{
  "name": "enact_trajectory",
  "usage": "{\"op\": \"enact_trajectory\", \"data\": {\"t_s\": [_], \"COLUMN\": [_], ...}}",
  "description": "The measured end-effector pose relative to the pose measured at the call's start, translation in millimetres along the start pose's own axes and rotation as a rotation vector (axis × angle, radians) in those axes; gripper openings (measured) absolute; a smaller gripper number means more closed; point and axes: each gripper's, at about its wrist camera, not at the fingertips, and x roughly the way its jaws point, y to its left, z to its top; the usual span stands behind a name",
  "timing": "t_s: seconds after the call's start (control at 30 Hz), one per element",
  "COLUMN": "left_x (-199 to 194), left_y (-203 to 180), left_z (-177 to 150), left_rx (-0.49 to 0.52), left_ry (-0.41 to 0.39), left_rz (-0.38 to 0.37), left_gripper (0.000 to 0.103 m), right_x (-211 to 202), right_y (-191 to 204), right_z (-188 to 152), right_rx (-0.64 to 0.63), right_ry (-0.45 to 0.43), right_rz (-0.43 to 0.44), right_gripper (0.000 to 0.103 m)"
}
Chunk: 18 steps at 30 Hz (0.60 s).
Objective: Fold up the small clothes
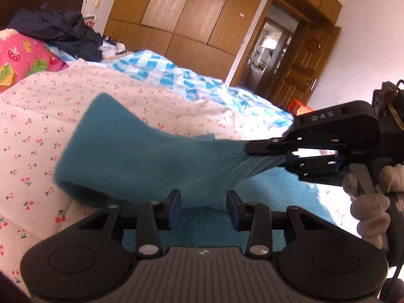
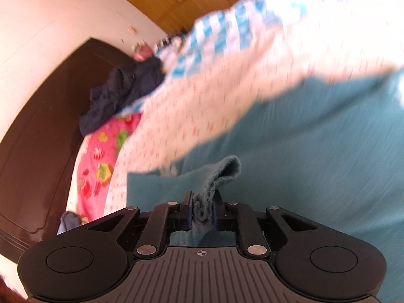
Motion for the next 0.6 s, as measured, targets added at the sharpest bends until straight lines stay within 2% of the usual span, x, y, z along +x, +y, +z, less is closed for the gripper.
{"op": "enact_trajectory", "data": {"t_s": [0.17,0.27,0.33,0.47,0.6], "left_x": [-5.2,4.9,18.5,54.6,78.4], "left_y": [-18.6,-32.0,-37.3,-39.4,-38.7], "left_z": [9.7,15.2,17.3,9.5,-6.3], "left_rx": [0.001,0.063,0.096,0.133,0.186], "left_ry": [-0.006,-0.001,0.018,0.110,0.199], "left_rz": [-0.035,-0.001,0.024,0.082,0.152], "left_gripper": [0.052,0.054,0.056,0.056,0.056], "right_x": [-47.8,-62.6,-56.3,-33.9,-30.0], "right_y": [-38.7,-76.0,-98.9,-138.2,-160.2], "right_z": [34.7,44.8,44.0,22.6,3.8], "right_rx": [-0.003,0.030,0.044,0.105,0.163], "right_ry": [-0.120,-0.158,-0.146,-0.078,-0.101], "right_rz": [-0.092,-0.169,-0.213,-0.227,-0.178], "right_gripper": [0.015,0.014,0.014,0.014,0.015]}}
